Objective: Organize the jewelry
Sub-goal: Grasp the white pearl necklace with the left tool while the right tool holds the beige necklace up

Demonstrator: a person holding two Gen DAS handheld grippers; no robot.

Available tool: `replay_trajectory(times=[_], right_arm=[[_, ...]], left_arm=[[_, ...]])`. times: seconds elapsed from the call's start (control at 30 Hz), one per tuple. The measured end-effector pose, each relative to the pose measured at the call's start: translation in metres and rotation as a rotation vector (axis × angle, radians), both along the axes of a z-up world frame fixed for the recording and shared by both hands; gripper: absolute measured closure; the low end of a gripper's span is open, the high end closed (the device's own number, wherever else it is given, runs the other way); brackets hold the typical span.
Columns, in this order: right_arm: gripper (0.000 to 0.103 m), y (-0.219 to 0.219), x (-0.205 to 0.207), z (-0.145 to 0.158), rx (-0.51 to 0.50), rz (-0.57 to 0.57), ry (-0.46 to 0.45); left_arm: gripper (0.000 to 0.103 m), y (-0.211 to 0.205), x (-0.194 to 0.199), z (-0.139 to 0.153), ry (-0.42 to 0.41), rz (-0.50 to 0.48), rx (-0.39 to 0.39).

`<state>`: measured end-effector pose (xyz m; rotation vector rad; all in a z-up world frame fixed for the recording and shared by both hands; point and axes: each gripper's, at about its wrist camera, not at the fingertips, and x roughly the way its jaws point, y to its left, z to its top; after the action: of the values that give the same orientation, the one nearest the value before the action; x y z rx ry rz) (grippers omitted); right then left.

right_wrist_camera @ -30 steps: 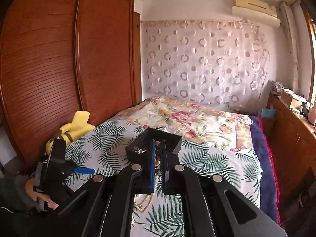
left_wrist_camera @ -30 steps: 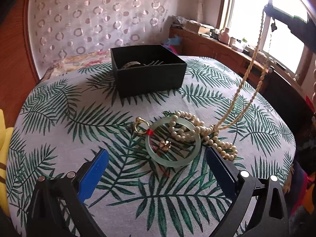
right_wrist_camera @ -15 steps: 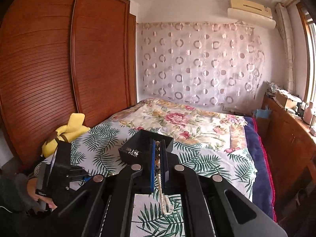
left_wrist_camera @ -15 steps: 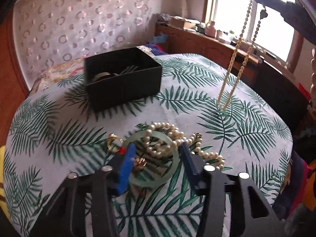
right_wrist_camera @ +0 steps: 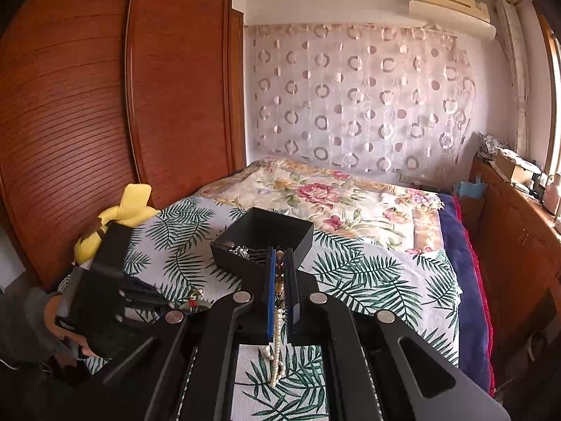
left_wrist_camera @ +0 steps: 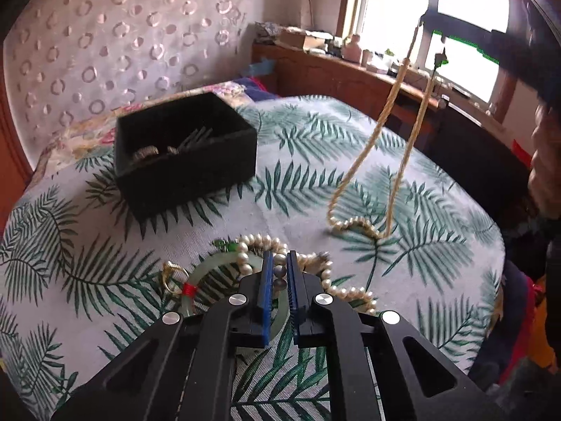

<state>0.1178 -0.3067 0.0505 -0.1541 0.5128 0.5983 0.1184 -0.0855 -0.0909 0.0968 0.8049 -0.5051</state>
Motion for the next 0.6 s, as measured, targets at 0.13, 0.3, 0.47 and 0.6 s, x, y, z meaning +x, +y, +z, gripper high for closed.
replay_trajectory(times=[0.13,0.3,0.47,0.6], right_arm=[[0.098,0.004,0.002,-0.002,-0.006,0.003,0.007],[0.098,0.011,0.003,0.008,-0.004,0.012,-0.014],[0.098,0.017,0.004,0.022,0.0,0.027,-0.043],[0.098,0.025,0.008,0.035,-0.004,0.037,-0.063]], left_arm=[[0.096,0.008,-0.001,0.024,-0.048,0.021,-0.042],[0.096,0.016,0.005,0.057,-0.11,0.05,-0.065],[0.096,0.02,0.013,0.087,-0.157,0.066,-0.092],[0.096,0.02,0.019,0.107,-0.188,0.074,-0.1]])
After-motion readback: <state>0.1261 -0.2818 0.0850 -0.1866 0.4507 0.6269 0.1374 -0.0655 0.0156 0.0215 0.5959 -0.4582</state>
